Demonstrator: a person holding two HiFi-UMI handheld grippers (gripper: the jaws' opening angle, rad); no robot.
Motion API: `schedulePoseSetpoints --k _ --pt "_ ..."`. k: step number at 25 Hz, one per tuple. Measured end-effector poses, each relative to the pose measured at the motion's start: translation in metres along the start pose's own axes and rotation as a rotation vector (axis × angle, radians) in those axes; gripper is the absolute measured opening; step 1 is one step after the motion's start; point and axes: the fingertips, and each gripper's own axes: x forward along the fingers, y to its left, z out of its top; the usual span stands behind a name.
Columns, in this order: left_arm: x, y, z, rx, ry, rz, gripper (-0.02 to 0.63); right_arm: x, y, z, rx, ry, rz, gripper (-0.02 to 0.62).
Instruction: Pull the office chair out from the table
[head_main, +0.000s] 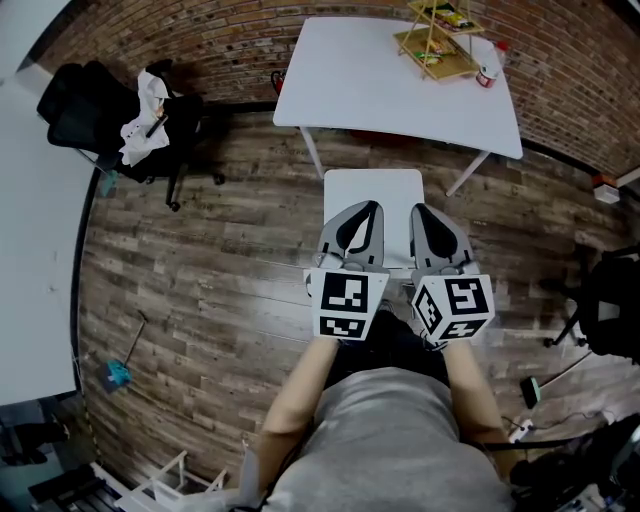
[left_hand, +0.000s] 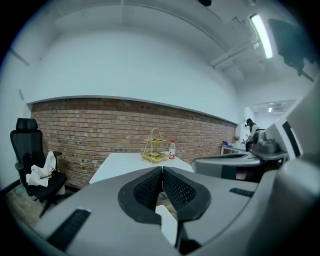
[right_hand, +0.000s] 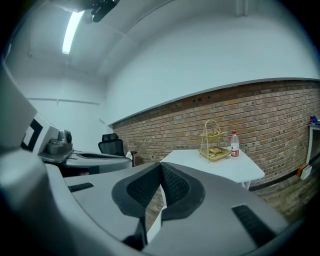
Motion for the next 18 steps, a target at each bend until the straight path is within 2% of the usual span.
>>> schedulePoseSetpoints --k 18 --pt "-0.014 0.008 0.002 0.003 -0.002 0.028 0.015 -0.005 0.012 0.007 -0.016 -0.008 0.002 0.014"
